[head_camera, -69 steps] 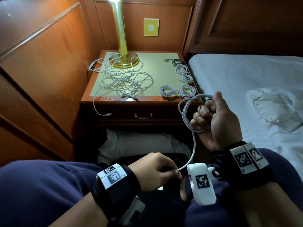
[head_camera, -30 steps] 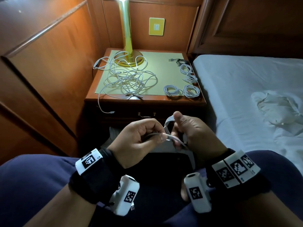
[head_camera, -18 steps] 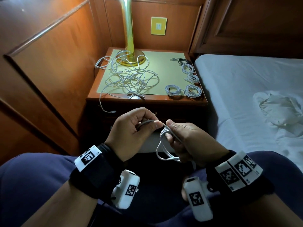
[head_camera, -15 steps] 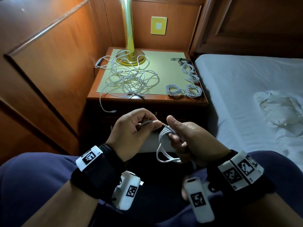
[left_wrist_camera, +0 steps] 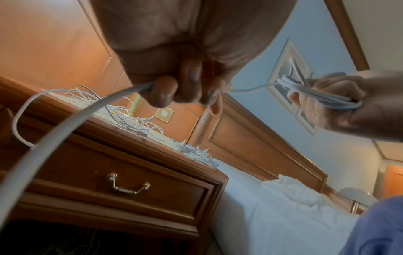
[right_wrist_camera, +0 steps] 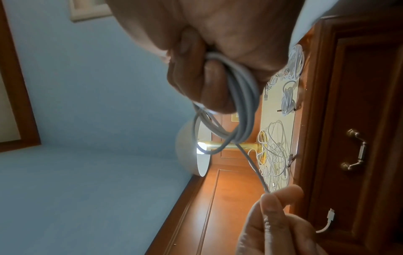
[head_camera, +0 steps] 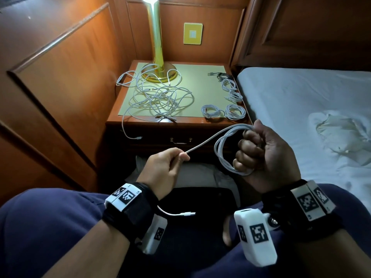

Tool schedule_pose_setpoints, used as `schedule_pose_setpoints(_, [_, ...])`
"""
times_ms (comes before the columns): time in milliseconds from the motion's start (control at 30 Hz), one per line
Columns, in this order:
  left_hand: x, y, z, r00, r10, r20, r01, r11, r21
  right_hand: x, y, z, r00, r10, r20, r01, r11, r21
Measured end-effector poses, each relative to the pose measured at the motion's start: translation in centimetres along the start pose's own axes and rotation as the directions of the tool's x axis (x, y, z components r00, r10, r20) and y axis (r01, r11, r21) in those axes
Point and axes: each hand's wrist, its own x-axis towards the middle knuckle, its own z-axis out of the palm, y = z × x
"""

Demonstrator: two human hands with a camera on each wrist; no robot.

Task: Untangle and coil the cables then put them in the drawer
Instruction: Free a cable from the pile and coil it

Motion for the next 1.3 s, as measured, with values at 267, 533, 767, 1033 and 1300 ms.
schedule_pose_setpoints(267, [-1.0, 1.2, 1.2, 0.999, -0.033, -0.032, 0.031, 0.998, -0.054, -0.4, 0.3, 0.5, 0.999, -0.033, 0.021, 0.032, 0.998, 0.053])
schedule_pose_setpoints(533, [-2.8, 2.1, 3.6, 0.954, 0.274, 0.120, -0.273, 0.962, -0.022, 0.8, 1.9, 0.2, 0.952, -0.303, -0.047, 0.289, 0.938, -0.192])
schedule_pose_setpoints(767, [-2.7, 4.0, 2.3, 0.900, 0.430, 0.067, -0.425, 0.902, -0.081, 0.8, 3.7, -0.5, 0.876, -0.431, 0.216, 0.408, 0.425, -0.808])
schedule_pose_setpoints(1033, [-1.7, 4.2, -0.2, 0.893, 0.450, -0.003, -0.449, 0.892, 0.058, 1.0, 4.1, -0.4, 0.955, -0.169, 0.242, 0.276, 0.216, -0.937])
schedule_pose_setpoints(1300, [-0.3, 2.9, -1.9, 0.904, 0.368, -0.216, -0.354, 0.930, 0.102, 0.9, 3.0, -0.8, 0.961, 0.006, 0.277, 0.246, 0.439, -0.864])
